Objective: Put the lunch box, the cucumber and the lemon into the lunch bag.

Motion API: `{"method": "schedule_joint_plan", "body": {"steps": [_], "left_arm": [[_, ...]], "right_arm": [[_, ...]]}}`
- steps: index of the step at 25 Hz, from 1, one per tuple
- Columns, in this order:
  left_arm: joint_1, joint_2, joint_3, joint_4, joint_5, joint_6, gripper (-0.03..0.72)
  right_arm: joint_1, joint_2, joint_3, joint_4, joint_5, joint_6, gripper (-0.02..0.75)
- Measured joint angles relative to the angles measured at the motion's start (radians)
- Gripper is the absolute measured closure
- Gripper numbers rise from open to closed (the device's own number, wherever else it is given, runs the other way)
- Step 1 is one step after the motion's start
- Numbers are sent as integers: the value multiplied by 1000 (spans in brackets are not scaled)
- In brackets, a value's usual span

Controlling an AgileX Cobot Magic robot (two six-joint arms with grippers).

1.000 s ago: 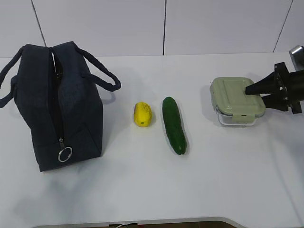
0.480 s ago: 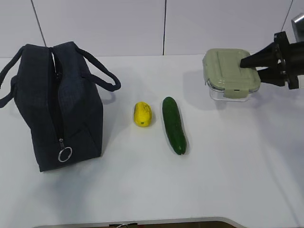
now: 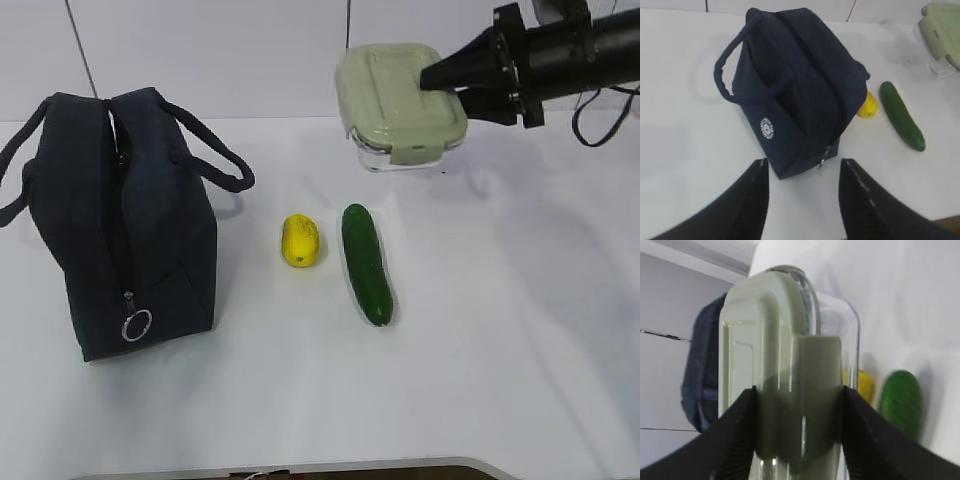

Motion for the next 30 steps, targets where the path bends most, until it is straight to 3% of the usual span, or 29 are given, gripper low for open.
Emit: {"method": "schedule_joint_plan", "body": {"steps": [10, 19, 30], "left_arm": [[0, 284, 0, -164, -138, 13, 358], [0, 535, -33, -407, -196, 175, 358], [0, 784, -96, -487, -211, 243, 358]], "right_arm": [[114, 0, -154, 135, 6, 8, 364], [251, 0, -199, 150, 18, 8, 364], [368, 0, -200, 156, -153, 4, 364]]}}
